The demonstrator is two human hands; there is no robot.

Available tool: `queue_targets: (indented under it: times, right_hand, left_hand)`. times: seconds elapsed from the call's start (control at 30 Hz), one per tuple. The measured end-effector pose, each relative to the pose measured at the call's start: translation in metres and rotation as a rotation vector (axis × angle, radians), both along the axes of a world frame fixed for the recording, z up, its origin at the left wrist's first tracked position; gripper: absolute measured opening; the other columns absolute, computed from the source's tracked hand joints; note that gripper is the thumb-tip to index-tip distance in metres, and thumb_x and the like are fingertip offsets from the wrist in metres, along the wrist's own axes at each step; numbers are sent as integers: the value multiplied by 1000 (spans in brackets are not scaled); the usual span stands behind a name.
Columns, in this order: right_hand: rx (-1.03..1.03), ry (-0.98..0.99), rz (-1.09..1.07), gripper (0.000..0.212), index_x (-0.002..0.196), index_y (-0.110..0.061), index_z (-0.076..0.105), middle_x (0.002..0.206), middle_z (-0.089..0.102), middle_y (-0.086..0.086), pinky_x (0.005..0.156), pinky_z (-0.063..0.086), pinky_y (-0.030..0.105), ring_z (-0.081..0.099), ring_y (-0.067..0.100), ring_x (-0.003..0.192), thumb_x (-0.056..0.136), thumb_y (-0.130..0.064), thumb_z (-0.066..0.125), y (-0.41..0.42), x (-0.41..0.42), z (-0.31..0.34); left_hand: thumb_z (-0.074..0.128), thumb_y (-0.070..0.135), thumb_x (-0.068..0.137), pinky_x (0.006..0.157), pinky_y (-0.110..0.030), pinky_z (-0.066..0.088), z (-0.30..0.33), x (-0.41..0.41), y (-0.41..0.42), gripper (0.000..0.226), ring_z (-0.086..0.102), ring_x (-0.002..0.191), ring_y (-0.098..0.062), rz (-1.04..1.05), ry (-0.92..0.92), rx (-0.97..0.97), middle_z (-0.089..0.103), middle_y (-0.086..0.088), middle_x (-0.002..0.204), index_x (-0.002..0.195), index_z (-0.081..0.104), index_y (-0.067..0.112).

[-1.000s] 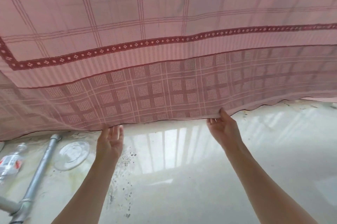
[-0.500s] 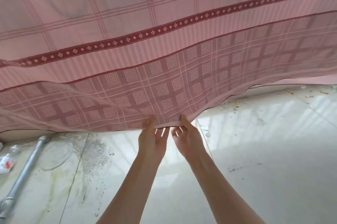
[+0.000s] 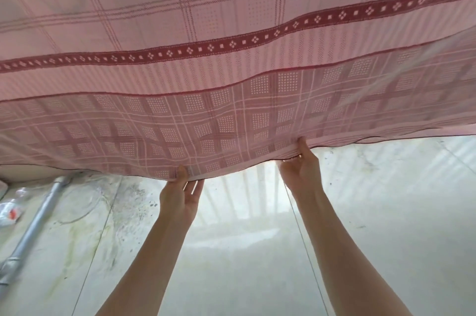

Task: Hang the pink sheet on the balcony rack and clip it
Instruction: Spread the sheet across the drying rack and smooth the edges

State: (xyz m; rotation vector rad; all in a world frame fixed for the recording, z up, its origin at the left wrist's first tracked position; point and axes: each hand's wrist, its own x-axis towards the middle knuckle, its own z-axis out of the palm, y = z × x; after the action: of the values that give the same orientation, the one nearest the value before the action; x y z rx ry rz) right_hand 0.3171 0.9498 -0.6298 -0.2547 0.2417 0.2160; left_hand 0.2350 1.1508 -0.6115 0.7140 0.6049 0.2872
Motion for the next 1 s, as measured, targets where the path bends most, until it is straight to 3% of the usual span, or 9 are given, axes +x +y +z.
queue_targets:
  times: [0.07, 0.2, 0.3, 0.37, 0.43, 0.53, 0.63, 0.77, 1.0]
  right_hand:
    - [14, 93, 50, 38, 101, -24, 63, 108, 63, -3, 103, 41, 33, 58, 12, 106, 77, -52, 61, -4, 0, -5]
    - [-81, 135, -150, 11, 94, -7, 62, 90, 65, 1, 84, 47, 24, 60, 11, 89, 89, -16, 58, -18, -25, -14]
    - [-166, 106, -150, 8, 91, -6, 64, 80, 70, 0, 77, 47, 21, 65, 9, 77, 89, -10, 57, -23, -30, -16]
    - [-220, 106, -151, 7, 88, -8, 64, 78, 68, -2, 73, 44, 20, 62, 8, 72, 88, -8, 57, -28, -32, -15]
    - [-223, 101, -156, 6, 88, -10, 63, 79, 65, -4, 73, 43, 21, 56, 7, 74, 88, -9, 57, -33, -35, -19]
    - [-479, 9, -139, 9, 92, -24, 53, 93, 53, -11, 90, 43, 25, 51, 1, 84, 95, -20, 46, -36, -38, -28]
    - [-385, 3, -38, 10, 96, -34, 46, 102, 47, -16, 97, 41, 26, 49, -5, 96, 94, -25, 42, -43, -28, -25]
    - [-171, -70, -167, 17, 107, -25, 59, 111, 63, -11, 98, 38, 34, 51, 6, 116, 93, -28, 49, -65, -22, -9]
    - [-146, 38, -274, 20, 108, -8, 59, 114, 62, 3, 96, 41, 30, 55, 13, 112, 94, -19, 50, -78, -11, -12]
  left_hand:
    - [53, 9, 92, 70, -32, 51, 0, 4, 2, 9, 67, 78, -11, 1, 0, 17, 71, 5, 74, 94, 59, 16]
    - [54, 11, 91, 77, -32, 50, -4, 8, 0, 8, 64, 88, -13, 1, 10, 41, 67, 1, 90, 96, 59, 15]
    - [53, 11, 92, 84, -33, 48, -7, 11, -5, 8, 61, 89, -13, 13, 27, 44, 62, 1, 94, 96, 59, 16]
    - [54, 11, 92, 80, -30, 49, -10, 14, -6, 7, 59, 88, -11, 24, 28, 41, 61, 2, 93, 93, 58, 17]
    - [56, 12, 90, 72, -27, 48, -11, 19, -8, 6, 58, 86, -10, 27, 36, 37, 60, 3, 92, 92, 58, 17]
    - [58, 13, 89, 66, -22, 47, -13, 25, -7, 5, 56, 78, -9, 19, 57, 76, 59, 4, 87, 89, 58, 18]
    - [60, 12, 88, 62, -20, 44, -14, 30, -3, 8, 54, 73, -9, 26, 78, 122, 59, 4, 83, 85, 58, 19]
    - [61, 11, 87, 62, -21, 42, -14, 35, 4, 8, 54, 75, -11, 53, 89, 151, 60, 3, 84, 83, 58, 18]
    - [63, 13, 86, 61, -21, 44, -15, 45, 4, 7, 54, 74, -12, 71, 101, 144, 61, 3, 85, 82, 58, 17]
